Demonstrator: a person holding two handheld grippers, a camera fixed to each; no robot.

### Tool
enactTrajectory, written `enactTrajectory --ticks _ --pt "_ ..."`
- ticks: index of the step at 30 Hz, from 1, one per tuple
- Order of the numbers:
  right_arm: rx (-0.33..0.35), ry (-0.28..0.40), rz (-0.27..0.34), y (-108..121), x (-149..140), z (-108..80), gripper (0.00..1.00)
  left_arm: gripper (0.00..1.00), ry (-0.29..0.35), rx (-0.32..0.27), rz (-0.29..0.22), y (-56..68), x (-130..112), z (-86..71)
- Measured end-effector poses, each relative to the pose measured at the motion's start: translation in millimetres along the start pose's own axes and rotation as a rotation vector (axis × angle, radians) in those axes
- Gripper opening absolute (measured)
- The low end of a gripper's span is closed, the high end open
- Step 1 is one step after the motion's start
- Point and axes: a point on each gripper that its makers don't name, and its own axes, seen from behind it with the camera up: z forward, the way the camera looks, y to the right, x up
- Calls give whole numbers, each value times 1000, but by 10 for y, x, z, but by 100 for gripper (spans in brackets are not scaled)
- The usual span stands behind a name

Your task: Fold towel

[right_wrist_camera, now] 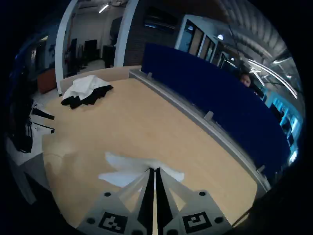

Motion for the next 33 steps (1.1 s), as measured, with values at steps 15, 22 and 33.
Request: enactTrajectory --ticks 15,22,33 --pt "-95 -17 57 925 -397 -622 2 92 -14 -36 41 226 36 116" --pt "-140 -44 80 1369 -710 -830 2 92 -18 -36 46 286 65 138" --pt "-198 -107 113 1931 -1221 -993 2 91 -28 -28 49 319 97 194"
